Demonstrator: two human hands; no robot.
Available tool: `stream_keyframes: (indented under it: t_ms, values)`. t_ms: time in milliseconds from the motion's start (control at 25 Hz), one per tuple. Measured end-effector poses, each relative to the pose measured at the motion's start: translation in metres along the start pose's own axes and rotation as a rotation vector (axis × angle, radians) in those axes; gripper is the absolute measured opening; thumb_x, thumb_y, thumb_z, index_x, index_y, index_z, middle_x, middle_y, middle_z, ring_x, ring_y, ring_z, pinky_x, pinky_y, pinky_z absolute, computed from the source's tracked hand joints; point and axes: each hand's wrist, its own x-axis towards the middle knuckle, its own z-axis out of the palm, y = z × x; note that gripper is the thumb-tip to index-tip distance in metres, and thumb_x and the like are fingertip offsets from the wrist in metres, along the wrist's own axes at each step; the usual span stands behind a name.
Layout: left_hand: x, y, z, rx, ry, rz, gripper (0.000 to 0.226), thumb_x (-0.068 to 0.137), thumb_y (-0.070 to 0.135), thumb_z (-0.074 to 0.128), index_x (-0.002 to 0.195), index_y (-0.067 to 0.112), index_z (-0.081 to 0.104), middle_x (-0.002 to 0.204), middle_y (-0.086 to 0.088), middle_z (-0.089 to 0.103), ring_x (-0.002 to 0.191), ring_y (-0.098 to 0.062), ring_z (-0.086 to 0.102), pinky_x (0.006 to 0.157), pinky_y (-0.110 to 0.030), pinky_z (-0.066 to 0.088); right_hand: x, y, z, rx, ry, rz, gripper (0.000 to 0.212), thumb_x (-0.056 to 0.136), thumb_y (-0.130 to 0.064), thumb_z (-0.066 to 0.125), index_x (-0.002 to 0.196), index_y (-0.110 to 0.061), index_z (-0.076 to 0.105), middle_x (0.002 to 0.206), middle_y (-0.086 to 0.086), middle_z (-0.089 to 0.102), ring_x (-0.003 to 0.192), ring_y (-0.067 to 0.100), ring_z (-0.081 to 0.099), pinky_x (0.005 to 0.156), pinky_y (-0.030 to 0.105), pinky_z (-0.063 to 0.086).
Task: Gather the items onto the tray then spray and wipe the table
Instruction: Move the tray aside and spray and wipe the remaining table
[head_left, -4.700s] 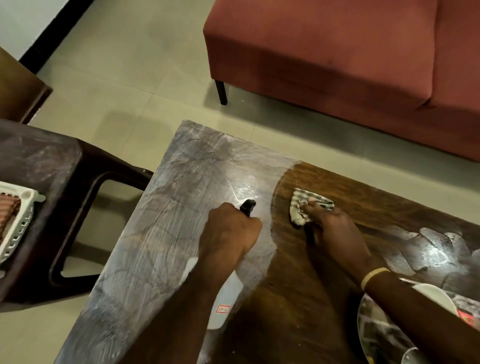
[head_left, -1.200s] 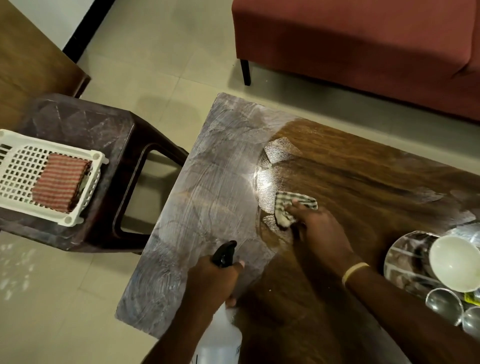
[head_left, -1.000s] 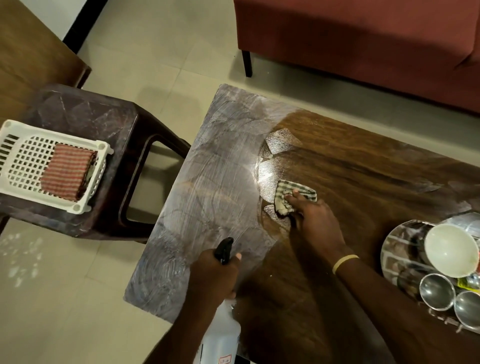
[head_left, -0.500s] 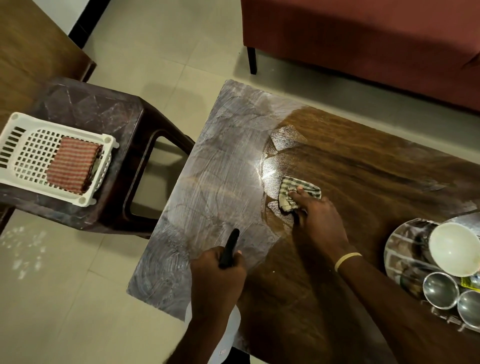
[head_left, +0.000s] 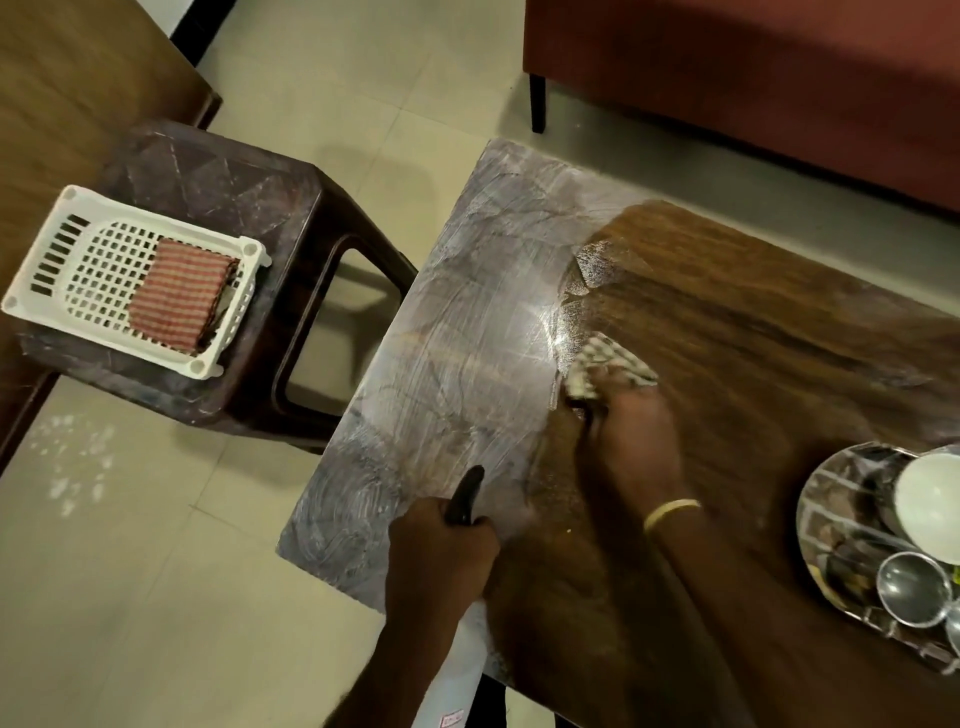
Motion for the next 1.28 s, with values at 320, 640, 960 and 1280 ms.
stream_keyframes:
  t_ms: [320, 640, 960, 1280]
  values:
    - [0.000, -0.004, -0.008, 0.044, -0.029, 0.086, 0.029, 0.084, 0.015, 0.070, 0.062, 0.022, 0.052, 0.059, 0.000, 0.058, 0.052, -0.011, 0.056, 0.050, -0.023, 0.048, -0.073, 0.017, -0.011, -0.042, -0.261, -0.427, 0.040, 0.093, -0.025, 0.056, 0.130, -0.038, 0.057, 0.134, -0.006, 0.060, 0.111, 0.013, 0.059, 0.089, 0.029, 0.050]
    - [-0.005, -0.011, -0.011, -0.094, -0.021, 0.009, 0.027, 0.083, 0.016, 0.072, 0.065, 0.023, 0.054, 0.063, 0.007, 0.057, 0.057, -0.003, 0.054, 0.053, -0.017, 0.047, -0.069, -0.059, 0.030, -0.034, -0.217, -0.458, 0.042, 0.089, -0.013, 0.060, 0.130, -0.022, 0.056, 0.122, 0.005, 0.064, 0.098, 0.022, 0.062, 0.078, 0.035, 0.056]
    - [-0.013, -0.029, -0.003, -0.154, -0.025, 0.200, 0.034, 0.087, 0.023, 0.071, 0.059, 0.022, 0.054, 0.046, 0.009, 0.051, 0.046, 0.002, 0.055, 0.046, -0.009, 0.037, 0.033, -0.026, -0.013, -0.071, -0.002, -0.136, 0.041, 0.086, -0.014, 0.063, 0.127, -0.020, 0.062, 0.121, 0.010, 0.066, 0.100, 0.035, 0.062, 0.083, 0.041, 0.053]
    - [-0.008, -0.025, -0.010, -0.196, 0.096, 0.173, 0.034, 0.085, 0.022, 0.074, 0.057, 0.019, 0.055, 0.043, 0.006, 0.048, 0.045, -0.002, 0.053, 0.046, -0.012, 0.039, 0.008, -0.033, 0.001, -0.093, -0.189, -0.408, 0.050, 0.091, -0.019, 0.064, 0.137, -0.035, 0.053, 0.145, -0.009, 0.050, 0.112, 0.027, 0.052, 0.085, 0.041, 0.051]
